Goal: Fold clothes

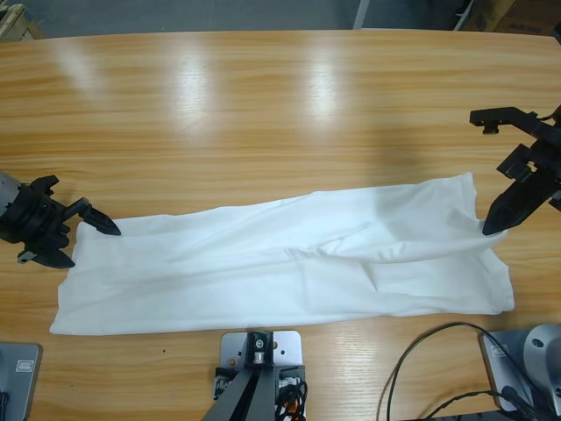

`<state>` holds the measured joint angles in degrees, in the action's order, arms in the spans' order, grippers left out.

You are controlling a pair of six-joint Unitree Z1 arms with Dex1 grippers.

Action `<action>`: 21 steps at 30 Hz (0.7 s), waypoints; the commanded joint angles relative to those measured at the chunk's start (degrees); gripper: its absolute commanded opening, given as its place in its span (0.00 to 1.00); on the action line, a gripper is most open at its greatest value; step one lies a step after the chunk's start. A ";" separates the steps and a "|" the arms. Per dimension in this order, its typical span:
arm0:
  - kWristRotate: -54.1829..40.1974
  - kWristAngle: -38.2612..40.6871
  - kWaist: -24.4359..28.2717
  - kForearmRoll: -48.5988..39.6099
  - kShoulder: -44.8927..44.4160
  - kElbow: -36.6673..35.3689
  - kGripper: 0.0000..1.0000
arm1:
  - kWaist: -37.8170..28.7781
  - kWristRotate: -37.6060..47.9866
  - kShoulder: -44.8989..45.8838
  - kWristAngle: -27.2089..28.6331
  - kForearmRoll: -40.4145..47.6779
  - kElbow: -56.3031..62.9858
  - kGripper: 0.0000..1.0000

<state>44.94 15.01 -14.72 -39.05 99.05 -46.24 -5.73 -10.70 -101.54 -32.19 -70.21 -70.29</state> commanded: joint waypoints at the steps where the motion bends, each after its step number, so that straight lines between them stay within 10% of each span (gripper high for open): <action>1: 0.65 -2.95 -2.03 0.82 2.43 1.31 0.89 | 0.28 -0.51 0.47 0.46 0.51 1.65 0.00; 21: 2.38 -2.27 -3.18 7.48 -0.12 1.70 0.86 | 0.28 -0.51 0.63 0.39 1.04 1.93 0.00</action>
<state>46.32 12.89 -17.01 -35.96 99.80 -46.24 -5.73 -10.70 -101.53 -32.19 -69.71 -70.09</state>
